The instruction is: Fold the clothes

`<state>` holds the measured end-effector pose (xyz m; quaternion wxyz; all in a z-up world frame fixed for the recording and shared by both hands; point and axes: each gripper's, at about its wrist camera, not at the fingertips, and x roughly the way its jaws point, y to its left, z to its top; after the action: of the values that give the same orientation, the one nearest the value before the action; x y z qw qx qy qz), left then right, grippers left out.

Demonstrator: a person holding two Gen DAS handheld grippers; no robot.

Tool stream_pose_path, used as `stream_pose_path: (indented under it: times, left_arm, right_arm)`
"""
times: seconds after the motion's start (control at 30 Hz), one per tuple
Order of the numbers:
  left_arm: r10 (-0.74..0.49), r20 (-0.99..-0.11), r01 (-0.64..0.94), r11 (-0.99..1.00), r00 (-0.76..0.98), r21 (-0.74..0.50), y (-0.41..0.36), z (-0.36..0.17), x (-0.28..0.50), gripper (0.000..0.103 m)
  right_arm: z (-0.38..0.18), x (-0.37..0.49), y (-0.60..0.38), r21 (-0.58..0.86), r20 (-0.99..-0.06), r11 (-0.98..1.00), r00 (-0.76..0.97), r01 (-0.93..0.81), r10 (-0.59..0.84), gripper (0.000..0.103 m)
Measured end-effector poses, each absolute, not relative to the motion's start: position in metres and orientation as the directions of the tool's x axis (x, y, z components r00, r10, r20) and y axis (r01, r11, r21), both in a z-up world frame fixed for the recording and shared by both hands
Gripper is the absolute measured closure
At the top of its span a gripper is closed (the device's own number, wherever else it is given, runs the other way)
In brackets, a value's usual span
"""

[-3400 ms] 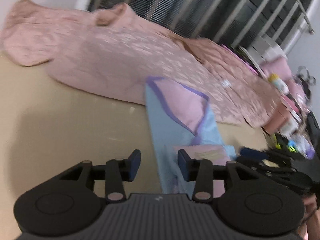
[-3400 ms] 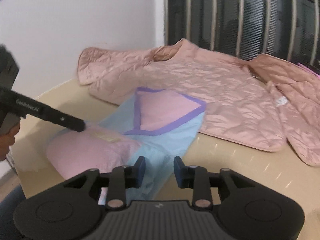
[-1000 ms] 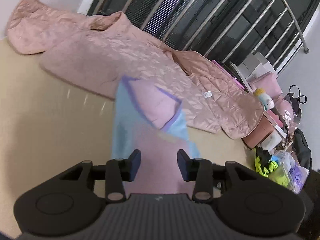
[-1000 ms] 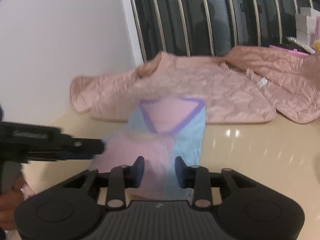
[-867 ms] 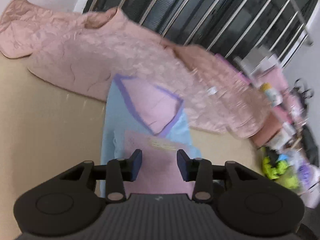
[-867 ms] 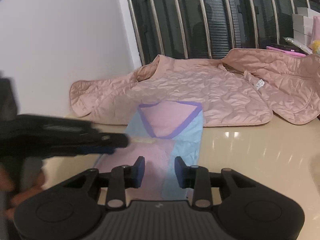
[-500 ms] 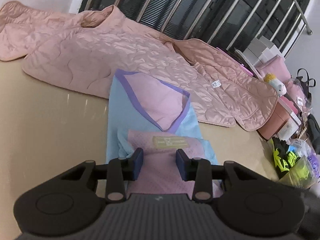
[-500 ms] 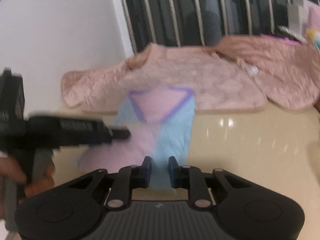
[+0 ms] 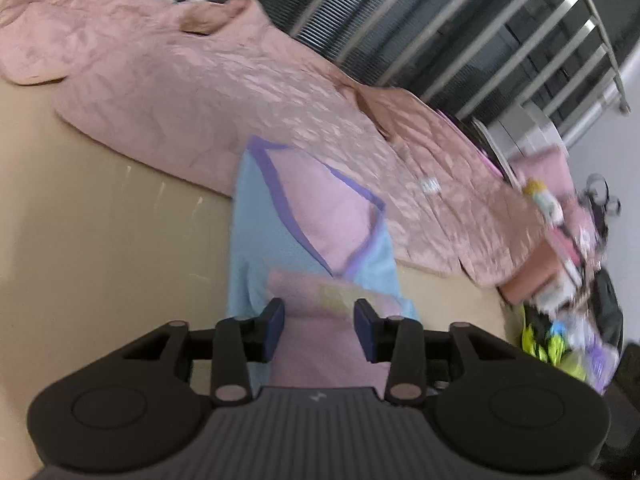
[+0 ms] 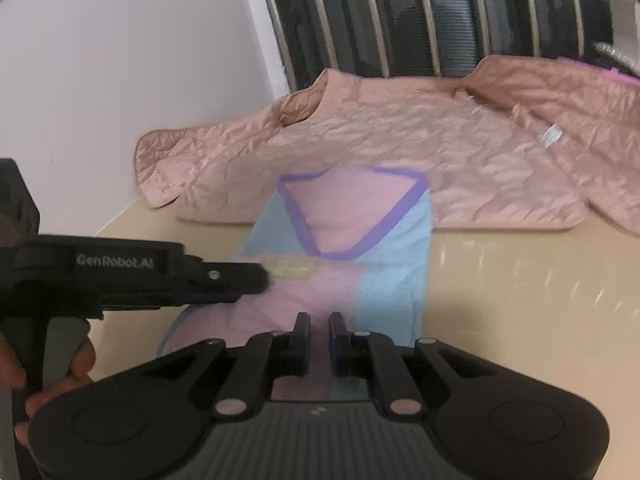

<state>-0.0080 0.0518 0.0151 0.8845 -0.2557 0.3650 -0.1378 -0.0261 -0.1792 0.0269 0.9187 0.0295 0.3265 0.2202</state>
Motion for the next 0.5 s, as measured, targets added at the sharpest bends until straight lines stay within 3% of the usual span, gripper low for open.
stream_pose_path:
  times: [0.27, 0.5]
  left_arm:
    - [-0.261, -0.618, -0.053, 0.895, 0.742, -0.443, 0.076, 0.036, 0.07, 0.055]
    - [-0.173, -0.688, -0.058, 0.953, 0.705, -0.299, 0.059, 0.032, 0.136, 0.056]
  right_arm:
    - [0.056, 0.047, -0.195, 0.146, -0.555, 0.94, 0.76, -0.309, 0.336, 0.078]
    - [0.042, 0.139, -0.189, 0.137, -0.677, 0.96, 0.684, -0.246, 0.271, 0.076]
